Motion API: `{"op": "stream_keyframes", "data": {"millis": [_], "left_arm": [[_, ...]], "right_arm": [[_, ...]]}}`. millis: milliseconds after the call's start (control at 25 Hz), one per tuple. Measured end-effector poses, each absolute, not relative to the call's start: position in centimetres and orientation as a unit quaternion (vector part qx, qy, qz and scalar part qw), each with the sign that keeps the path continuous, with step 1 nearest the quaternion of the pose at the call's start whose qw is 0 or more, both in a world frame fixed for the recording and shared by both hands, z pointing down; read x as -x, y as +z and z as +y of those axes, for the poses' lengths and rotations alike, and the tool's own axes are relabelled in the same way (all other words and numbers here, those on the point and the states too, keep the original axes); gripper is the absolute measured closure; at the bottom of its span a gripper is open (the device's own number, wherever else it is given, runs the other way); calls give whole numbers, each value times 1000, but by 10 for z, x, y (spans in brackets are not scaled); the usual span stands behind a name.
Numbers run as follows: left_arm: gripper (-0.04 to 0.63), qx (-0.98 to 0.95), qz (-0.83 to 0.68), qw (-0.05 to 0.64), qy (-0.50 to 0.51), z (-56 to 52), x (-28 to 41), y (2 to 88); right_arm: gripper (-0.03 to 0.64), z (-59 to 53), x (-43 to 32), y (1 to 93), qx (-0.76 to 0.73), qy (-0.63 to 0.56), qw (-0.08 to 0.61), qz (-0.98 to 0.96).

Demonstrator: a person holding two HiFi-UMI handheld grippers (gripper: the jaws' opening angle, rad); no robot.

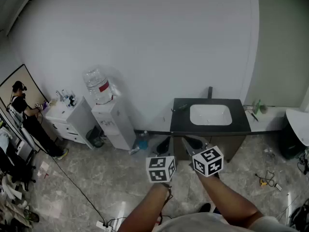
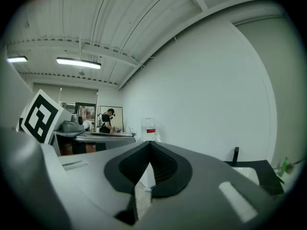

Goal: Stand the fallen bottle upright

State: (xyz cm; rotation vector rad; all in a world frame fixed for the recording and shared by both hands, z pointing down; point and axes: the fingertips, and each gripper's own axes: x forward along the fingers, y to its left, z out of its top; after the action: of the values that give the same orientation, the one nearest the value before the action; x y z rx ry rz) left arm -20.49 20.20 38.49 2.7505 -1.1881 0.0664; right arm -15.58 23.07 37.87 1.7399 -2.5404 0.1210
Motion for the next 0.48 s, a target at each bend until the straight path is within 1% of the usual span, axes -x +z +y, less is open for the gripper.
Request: {"op": "stream_keyframes", "data": {"millis": [320,480], "left_arm": [[589,-916,-394,72,17,208,206,383],[589,-916,-394,73,15,209,207,383]], "right_arm": [[617,237,157,379,-564,39,29,-825],[615,238,157,378,-557,44,17,-829]]}}
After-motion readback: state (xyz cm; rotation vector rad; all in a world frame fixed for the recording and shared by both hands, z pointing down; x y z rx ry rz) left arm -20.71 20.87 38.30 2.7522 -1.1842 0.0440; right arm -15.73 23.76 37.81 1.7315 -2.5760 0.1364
